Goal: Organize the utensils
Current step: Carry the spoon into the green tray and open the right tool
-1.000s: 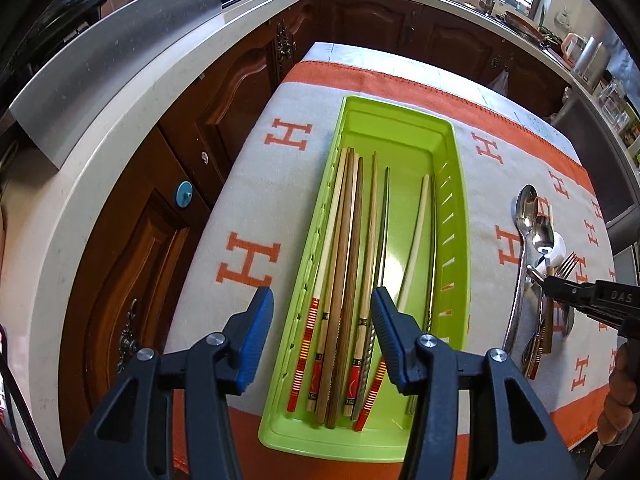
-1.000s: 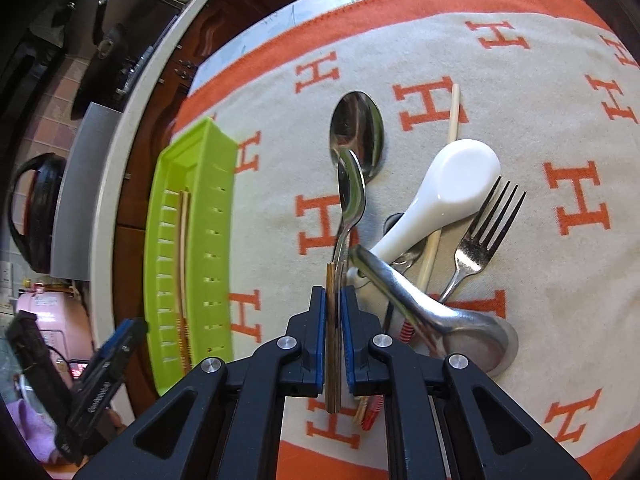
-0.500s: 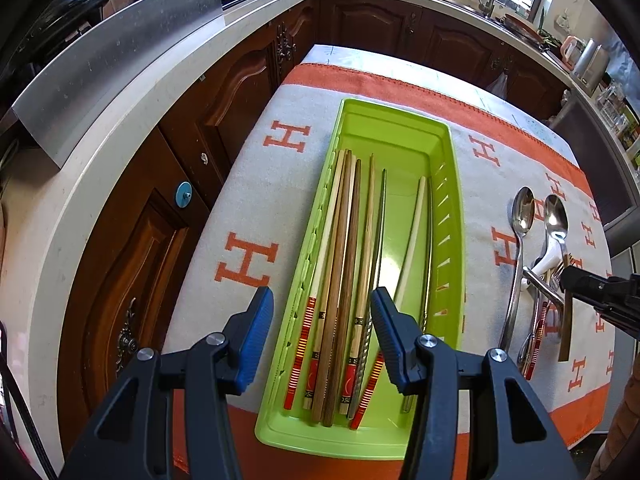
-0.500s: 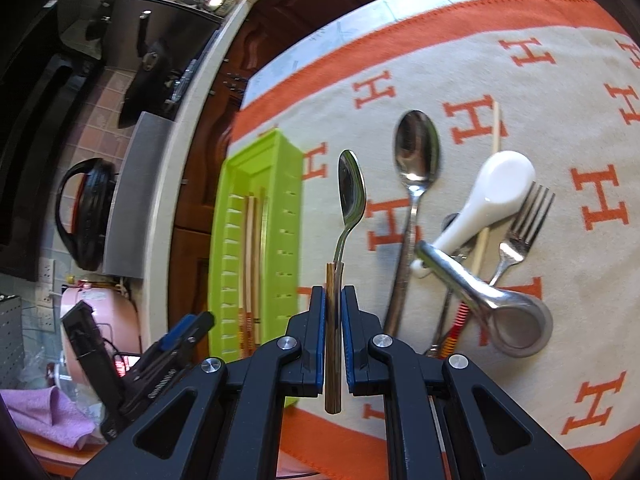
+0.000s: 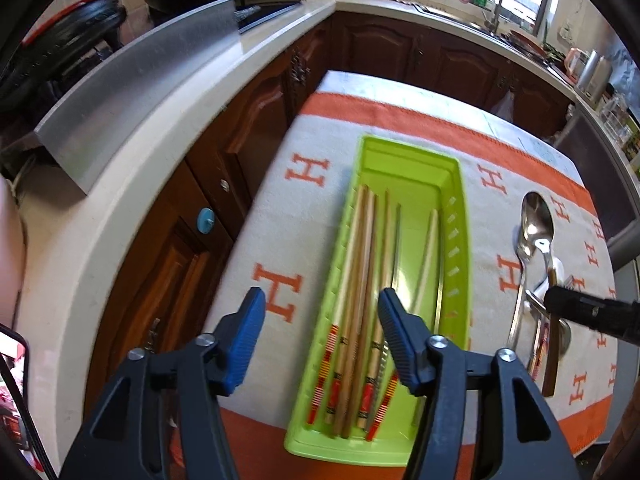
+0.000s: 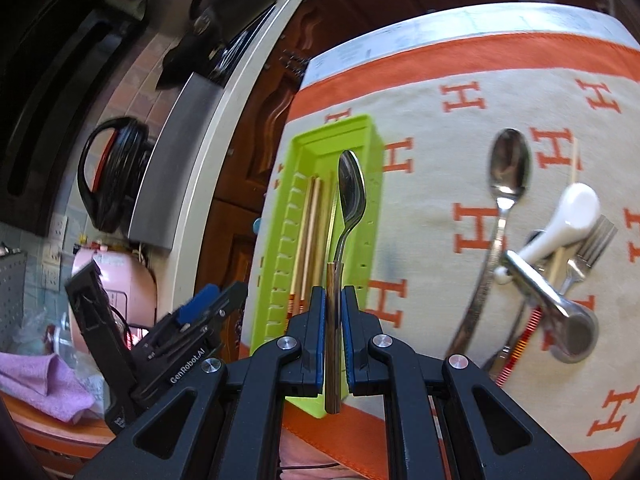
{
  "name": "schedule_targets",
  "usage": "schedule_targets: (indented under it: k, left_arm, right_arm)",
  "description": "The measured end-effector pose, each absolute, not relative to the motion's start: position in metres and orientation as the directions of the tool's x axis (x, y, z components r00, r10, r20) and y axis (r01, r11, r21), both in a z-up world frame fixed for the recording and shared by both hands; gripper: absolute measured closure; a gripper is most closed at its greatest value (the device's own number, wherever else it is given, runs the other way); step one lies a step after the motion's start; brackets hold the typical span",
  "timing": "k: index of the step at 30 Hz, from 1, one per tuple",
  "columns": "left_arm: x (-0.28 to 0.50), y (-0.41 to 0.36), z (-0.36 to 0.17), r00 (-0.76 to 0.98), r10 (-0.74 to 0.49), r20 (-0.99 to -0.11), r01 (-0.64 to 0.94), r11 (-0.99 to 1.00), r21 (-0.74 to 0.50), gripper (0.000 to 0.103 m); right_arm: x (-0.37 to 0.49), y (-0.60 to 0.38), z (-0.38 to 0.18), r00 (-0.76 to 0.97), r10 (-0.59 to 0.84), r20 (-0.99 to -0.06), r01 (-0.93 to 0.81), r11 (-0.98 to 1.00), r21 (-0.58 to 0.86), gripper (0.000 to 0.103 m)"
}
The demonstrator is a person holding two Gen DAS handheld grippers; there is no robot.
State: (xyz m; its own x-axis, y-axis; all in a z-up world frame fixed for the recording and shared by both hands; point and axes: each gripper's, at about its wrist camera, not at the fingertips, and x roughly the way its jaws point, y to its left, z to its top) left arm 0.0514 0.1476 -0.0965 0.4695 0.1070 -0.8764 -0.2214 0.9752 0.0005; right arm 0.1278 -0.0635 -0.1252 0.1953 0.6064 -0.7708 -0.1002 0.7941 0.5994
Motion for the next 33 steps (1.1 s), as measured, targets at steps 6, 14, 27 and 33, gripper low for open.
schedule_targets:
  k: [6,14,27,33]
  left_arm:
    - [0.052,0.169,-0.099,0.469,0.113,-0.876,-0.265,0.964,-0.017,0.045]
    - [0.056,0.184,-0.105,0.453,0.114,-0.884,-0.302,0.953,-0.032,0.045]
    - [0.053,0.186,-0.110,0.440,0.125,-0.889,-0.318,0.948,-0.024,0.038]
    - [0.053,0.170,-0.113,0.440,0.110,-0.891,-0.292,0.956,-0.027,0.037]
  right_arm:
    - [0.135,-0.023,-0.125,0.167,0.582,-0.796,-0.146,0.813,0.564,0.096]
    - [0.162,0.018,-0.148,0.115,0.523,-0.845,-0.111,0.852,0.512,0.096]
    - [0.161,0.043,-0.170,0.010,0.420,-0.908,-0.148,0.898,0.414,0.088]
    - [0.142,0.016,-0.150,0.064,0.425,-0.903,-0.156,0.898,0.412,0.088]
